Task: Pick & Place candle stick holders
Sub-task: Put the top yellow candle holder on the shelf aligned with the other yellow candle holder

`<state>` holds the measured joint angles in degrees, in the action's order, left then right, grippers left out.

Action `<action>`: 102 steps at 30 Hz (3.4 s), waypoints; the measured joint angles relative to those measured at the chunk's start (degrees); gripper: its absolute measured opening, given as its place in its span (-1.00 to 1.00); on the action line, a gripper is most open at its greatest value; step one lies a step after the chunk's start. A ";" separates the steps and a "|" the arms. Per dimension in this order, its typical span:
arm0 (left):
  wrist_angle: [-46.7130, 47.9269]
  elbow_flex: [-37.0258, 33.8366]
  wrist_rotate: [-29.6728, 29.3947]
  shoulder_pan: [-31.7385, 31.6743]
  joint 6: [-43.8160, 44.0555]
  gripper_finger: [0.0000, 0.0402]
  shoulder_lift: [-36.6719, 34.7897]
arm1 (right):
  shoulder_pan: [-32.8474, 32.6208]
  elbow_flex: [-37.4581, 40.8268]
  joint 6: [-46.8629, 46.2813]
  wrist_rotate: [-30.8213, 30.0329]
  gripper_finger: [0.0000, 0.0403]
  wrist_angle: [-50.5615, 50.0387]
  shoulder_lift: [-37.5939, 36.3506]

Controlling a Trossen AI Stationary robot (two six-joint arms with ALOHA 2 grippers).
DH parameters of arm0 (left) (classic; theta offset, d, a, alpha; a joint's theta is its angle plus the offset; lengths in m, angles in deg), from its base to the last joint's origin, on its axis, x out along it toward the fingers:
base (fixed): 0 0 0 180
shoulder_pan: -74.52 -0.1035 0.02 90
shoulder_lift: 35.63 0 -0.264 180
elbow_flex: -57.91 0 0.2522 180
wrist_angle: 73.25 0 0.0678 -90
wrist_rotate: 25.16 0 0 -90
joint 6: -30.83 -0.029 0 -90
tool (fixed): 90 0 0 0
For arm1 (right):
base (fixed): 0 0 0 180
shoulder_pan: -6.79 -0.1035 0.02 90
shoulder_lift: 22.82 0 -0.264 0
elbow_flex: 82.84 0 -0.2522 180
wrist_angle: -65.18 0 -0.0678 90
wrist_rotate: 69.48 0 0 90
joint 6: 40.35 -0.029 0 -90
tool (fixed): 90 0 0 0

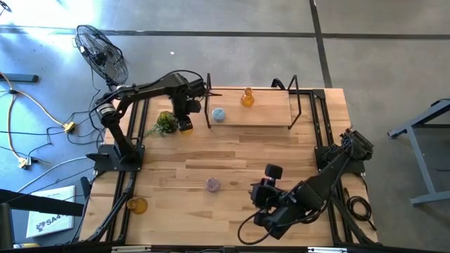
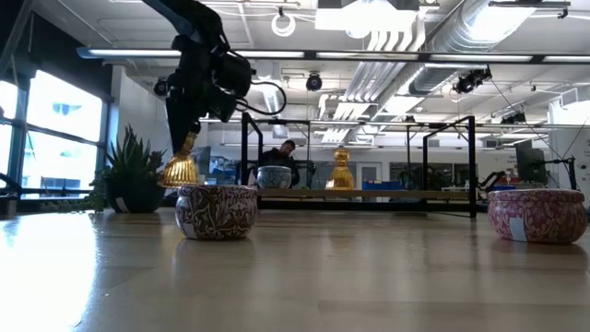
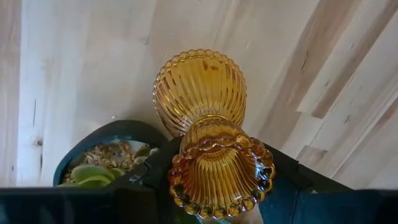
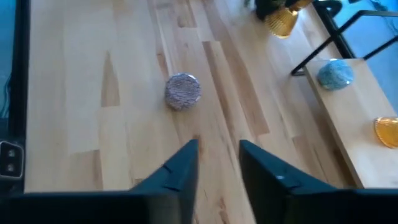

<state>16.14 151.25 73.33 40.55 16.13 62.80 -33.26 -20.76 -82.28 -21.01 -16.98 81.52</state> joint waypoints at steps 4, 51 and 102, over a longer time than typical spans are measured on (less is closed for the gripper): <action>1.52 0.00 1.00 1.09 0.27 -0.22 0.02 | 1.16 0.00 0.84 1.58 -0.11 0.66 0.00; 7.83 39.65 1.12 34.20 5.97 -0.22 -3.32 | -8.00 0.00 4.60 -24.65 0.19 8.29 -6.19; 10.76 39.62 -0.64 35.87 4.46 -0.23 -1.99 | 11.23 0.02 15.85 2.74 0.68 14.53 0.30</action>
<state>26.90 190.87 72.69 76.41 20.59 60.81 -22.03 -20.74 -66.44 -18.27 -2.45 81.81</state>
